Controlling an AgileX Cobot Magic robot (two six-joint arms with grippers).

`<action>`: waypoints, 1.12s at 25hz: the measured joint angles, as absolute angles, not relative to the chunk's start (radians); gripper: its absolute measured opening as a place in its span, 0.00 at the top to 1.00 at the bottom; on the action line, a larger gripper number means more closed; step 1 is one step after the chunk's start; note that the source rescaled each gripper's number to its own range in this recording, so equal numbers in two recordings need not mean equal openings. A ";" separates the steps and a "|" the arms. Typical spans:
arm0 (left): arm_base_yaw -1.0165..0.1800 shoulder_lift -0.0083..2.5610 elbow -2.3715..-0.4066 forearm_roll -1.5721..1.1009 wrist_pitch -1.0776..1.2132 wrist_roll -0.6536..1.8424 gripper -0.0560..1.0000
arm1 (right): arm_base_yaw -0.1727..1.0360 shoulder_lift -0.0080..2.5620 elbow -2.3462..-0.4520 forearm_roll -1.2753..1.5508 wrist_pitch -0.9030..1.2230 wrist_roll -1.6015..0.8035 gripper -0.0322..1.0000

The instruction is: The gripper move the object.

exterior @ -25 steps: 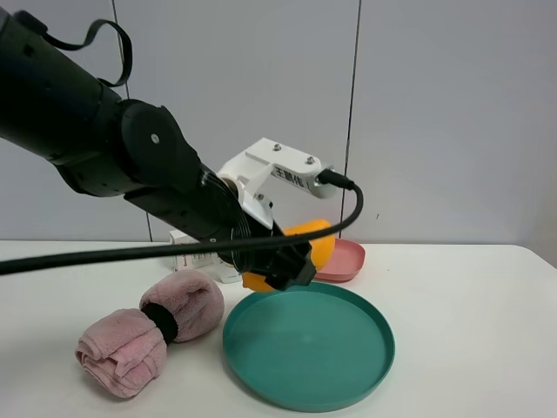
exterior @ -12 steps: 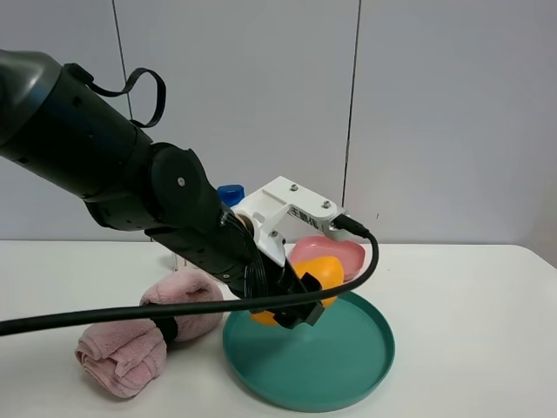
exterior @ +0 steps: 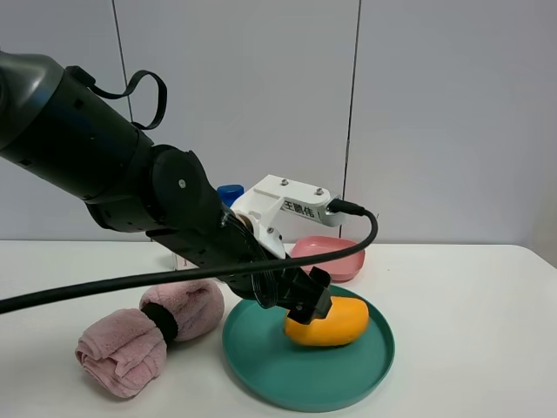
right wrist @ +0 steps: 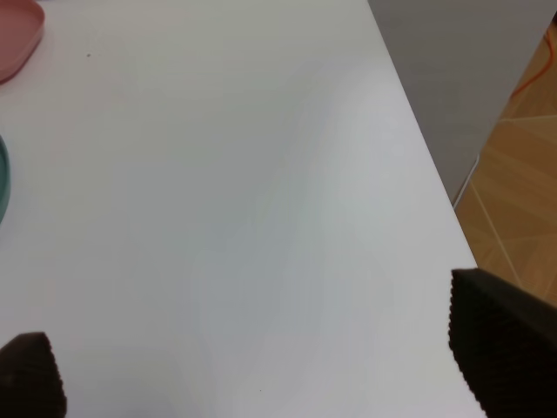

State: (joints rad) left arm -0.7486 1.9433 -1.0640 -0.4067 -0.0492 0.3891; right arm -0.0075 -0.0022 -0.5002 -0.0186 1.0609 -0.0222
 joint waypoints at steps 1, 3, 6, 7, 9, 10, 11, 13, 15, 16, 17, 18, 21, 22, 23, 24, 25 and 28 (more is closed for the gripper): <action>-0.749 1.932 -1.064 -0.395 -0.041 0.388 0.32 | -0.008 -0.002 -0.500 -0.019 1.061 -0.022 0.00; -0.749 1.888 -1.064 -0.365 -0.007 0.385 0.32 | -0.008 -0.002 -0.500 -0.019 1.061 -0.022 0.00; -0.744 1.782 -1.064 -0.295 0.041 0.384 0.32 | -0.008 -0.002 -0.500 -0.019 1.061 -0.022 0.00; -0.736 1.744 -1.064 -0.274 0.060 0.384 0.32 | -0.008 -0.002 -0.500 -0.019 1.061 -0.022 0.00; -0.712 1.677 -1.064 -0.230 0.100 0.383 0.32 | -0.008 -0.002 -0.500 -0.019 1.061 -0.022 0.00; -0.692 1.646 -1.069 -0.214 0.131 0.382 0.32 | -0.008 -0.002 -0.500 -0.019 1.061 -0.022 0.00; -0.668 1.618 -1.079 -0.187 0.170 0.381 0.32 | -0.008 -0.002 -0.500 -0.019 1.061 -0.022 0.00; -0.617 1.574 -1.105 -0.117 0.248 0.381 0.32 | -0.008 -0.002 -0.500 -0.019 1.061 -0.022 0.00; -0.553 1.534 -1.136 -0.030 0.334 0.368 0.32 | -0.008 -0.002 -0.500 -0.019 1.061 -0.022 0.00; -0.524 1.519 -1.149 0.024 0.369 0.358 0.32 | -0.008 -0.002 -0.500 -0.019 1.061 -0.022 0.00; -0.486 1.503 -1.162 0.067 0.403 0.348 0.32 | -0.008 -0.002 -0.500 -0.019 1.061 -0.022 0.00; -0.445 1.486 -1.171 0.112 0.448 0.336 0.32 | -0.008 -0.002 -0.500 -0.019 1.061 -0.022 0.00; -0.303 1.436 -1.178 0.174 0.527 0.301 0.32 | -0.008 -0.002 -0.500 -0.019 1.061 -0.022 0.00; -0.251 1.417 -1.178 0.184 0.546 0.290 0.32 | -0.008 -0.002 -0.500 -0.019 1.061 -0.022 0.00; -0.208 1.400 -1.178 0.187 0.568 0.279 0.32 | -0.008 -0.002 -0.500 -0.019 1.061 -0.022 0.00; -0.160 1.378 -1.178 0.190 0.587 0.270 0.32 | -0.008 -0.002 -0.500 -0.019 1.061 -0.022 0.00; -0.115 1.353 -1.178 0.190 0.613 0.259 0.32 | -0.008 -0.002 -0.500 -0.019 1.061 -0.022 0.00; -0.006 1.270 -1.178 0.191 0.678 0.251 0.32 | -0.008 -0.002 -0.500 -0.019 1.061 -0.022 0.00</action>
State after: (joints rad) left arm -0.0062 1.2697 -1.1780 0.1913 0.6781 0.2513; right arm -0.0075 -0.0022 -0.5002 -0.0186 1.0609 -0.0222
